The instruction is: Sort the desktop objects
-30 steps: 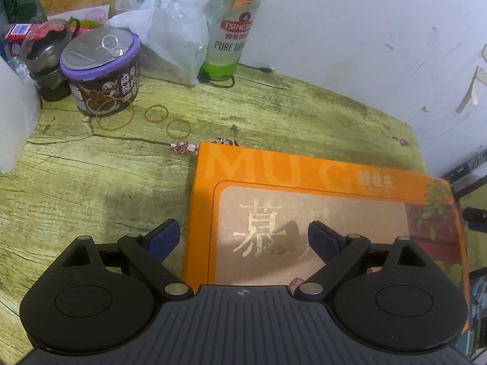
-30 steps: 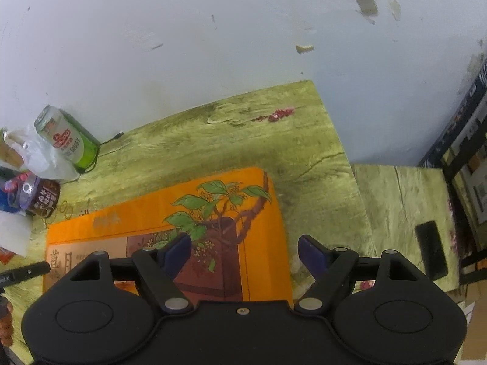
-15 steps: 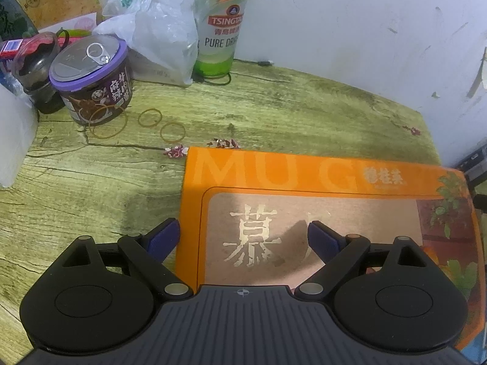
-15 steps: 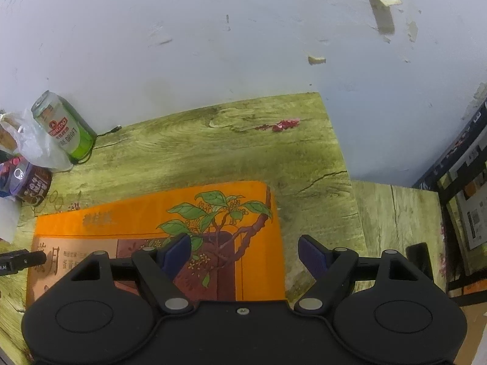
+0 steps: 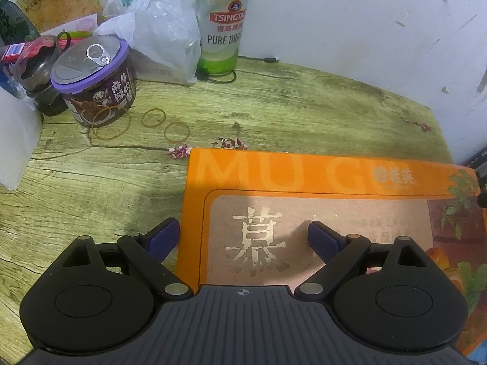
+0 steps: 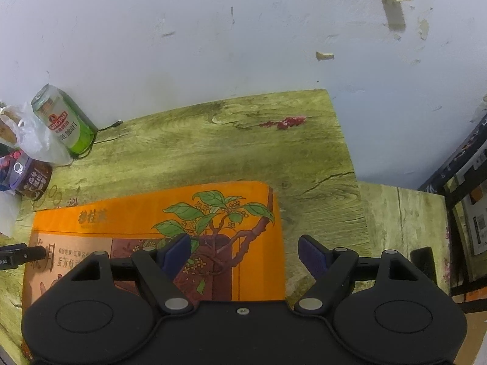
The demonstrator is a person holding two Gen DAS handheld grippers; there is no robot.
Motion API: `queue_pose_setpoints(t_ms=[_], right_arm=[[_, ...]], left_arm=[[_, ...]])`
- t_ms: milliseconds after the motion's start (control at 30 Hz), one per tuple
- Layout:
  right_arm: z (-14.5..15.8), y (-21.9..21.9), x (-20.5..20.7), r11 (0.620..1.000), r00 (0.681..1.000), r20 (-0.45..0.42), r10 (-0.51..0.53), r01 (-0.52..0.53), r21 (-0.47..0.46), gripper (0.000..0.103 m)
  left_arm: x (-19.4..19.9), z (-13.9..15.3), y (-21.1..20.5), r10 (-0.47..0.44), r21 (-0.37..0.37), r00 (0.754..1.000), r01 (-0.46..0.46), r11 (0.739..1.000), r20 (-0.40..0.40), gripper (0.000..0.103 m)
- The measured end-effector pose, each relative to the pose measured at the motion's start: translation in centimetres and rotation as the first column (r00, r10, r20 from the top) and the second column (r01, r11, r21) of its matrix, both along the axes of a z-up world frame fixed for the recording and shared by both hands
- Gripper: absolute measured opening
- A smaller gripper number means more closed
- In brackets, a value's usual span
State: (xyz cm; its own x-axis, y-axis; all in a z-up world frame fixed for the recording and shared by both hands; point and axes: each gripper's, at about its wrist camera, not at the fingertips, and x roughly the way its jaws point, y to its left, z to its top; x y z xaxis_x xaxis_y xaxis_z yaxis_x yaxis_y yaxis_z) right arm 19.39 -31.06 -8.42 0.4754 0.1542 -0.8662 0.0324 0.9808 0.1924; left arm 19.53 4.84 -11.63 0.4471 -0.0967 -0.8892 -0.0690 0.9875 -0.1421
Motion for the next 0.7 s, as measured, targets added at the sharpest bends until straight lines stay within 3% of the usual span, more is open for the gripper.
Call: queue_pose_setpoints(t_ms=[367, 500, 700], right_arm=[[-1.1, -2.9, -1.9, 0.973, 0.997, 0.041, -0.073, 0.062, 0.223, 0.076], [-1.4, -3.3, -2.3, 0.966, 0.993, 0.082, -0.086, 0.063, 0.250, 0.076], [-1.0, -3.2, -2.9, 0.982, 0.977, 0.192, -0.095, 0.061, 0.176, 0.075]], left_arm=[[0.0, -0.1, 1.4, 0.089, -0.013, 0.996, -0.089, 0.996, -0.006, 0.092], [0.2, -0.1, 1.2, 0.101, 0.008, 0.995, -0.101, 0.995, -0.007, 0.092], [0.5, -0.3, 0.2, 0.112, 0.062, 0.994, -0.112, 0.992, 0.004, 0.096]])
